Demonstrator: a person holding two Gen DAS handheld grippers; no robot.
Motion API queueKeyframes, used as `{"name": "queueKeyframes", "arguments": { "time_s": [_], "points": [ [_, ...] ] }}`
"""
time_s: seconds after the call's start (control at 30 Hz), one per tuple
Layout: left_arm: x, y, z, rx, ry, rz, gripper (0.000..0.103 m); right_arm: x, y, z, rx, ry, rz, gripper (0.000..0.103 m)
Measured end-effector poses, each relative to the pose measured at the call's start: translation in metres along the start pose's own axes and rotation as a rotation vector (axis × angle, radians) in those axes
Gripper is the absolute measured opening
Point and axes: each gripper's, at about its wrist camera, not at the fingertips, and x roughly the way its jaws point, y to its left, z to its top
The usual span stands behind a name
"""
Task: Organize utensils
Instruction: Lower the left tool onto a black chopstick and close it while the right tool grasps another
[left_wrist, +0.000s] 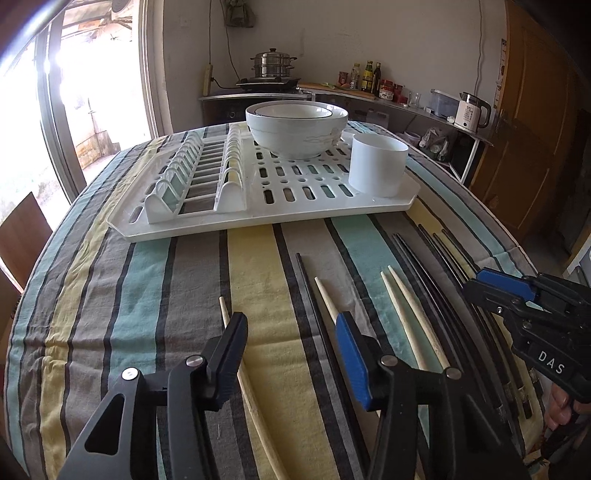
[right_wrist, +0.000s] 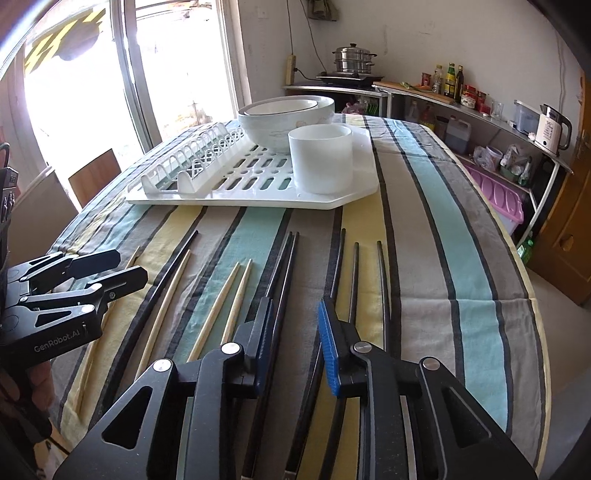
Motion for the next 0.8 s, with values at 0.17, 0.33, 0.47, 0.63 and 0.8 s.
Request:
{"name": "queueKeyframes", "arguments": {
  "time_s": [0.17, 0.33, 0.47, 0.63, 0.8],
  "points": [
    [0.018, 0.002, 0.007, -0.003, 0.042, 0.001, 0.044, 0.016, -0.002, 0.007, 0.001, 0.048, 0.003, 0.018],
    [0.026, 0.003, 0.008, -0.009, 0.061, -0.008, 0.044, 0.025, -0.001, 0.011, -0.009, 0.070, 0.012, 0.018],
    [0.026, 0.003, 0.011, -0.009, 0.062, -0.020, 0.044, 0.030, 0.001, 0.014, -0.017, 0.080, 0.020, 0.018],
    [0.031, 0.000, 0.014, 0.012, 0.072, 0.009, 0.043, 0.039, 0.003, 0.017, -0.027, 0.098, 0.016, 0.017],
    [0.033, -0.001, 0.015, 0.030, 0.074, 0.030, 0.039, 0.041, 0.002, 0.020, -0.033, 0.104, 0.005, 0.017]
  ]
}}
